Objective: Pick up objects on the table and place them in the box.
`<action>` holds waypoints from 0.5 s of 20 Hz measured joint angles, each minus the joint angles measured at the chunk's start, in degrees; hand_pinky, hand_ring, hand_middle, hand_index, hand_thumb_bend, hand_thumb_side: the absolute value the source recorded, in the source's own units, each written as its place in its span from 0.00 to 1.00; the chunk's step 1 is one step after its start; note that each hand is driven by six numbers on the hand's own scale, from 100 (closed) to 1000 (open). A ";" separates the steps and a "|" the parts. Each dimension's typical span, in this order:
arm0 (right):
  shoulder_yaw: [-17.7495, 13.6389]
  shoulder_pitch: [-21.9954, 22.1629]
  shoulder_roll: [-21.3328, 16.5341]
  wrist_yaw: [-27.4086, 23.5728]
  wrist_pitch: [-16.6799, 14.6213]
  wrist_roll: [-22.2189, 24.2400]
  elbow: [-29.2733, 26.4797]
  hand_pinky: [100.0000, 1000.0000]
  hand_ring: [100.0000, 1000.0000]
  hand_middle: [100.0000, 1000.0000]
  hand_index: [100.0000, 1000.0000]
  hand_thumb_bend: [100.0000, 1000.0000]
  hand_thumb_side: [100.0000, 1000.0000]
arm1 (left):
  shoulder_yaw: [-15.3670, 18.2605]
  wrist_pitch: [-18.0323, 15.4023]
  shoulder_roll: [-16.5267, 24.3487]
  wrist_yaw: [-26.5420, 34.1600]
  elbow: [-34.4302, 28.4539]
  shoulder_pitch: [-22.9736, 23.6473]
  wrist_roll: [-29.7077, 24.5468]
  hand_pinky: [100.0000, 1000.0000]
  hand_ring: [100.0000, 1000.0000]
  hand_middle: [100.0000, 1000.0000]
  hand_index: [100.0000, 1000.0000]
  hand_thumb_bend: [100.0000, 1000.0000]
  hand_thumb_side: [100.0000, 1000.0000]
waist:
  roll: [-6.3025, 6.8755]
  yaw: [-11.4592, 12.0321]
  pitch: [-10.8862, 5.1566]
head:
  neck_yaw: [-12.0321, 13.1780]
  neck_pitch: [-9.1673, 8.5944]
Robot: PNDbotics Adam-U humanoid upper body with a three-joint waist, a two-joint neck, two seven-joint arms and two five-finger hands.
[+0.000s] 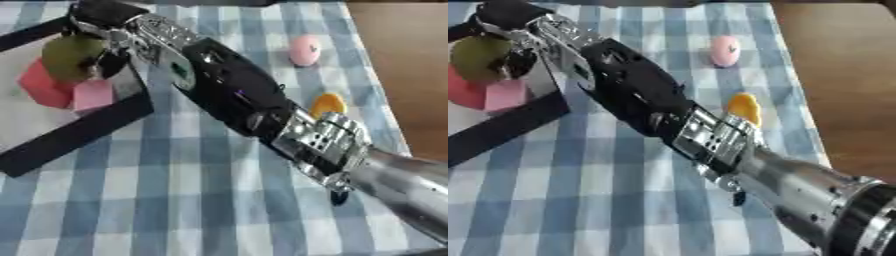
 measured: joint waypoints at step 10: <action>-0.02 0.00 -0.44 0.70 -0.06 0.57 -1.28 0.89 0.86 0.80 0.93 0.49 0.18 | 0.00 0.09 0.00 0.02 0.34 0.09 -0.40 0.84 0.93 0.79 0.83 0.00 0.76 | 0.00 -0.15 0.02 | -1.32 0.00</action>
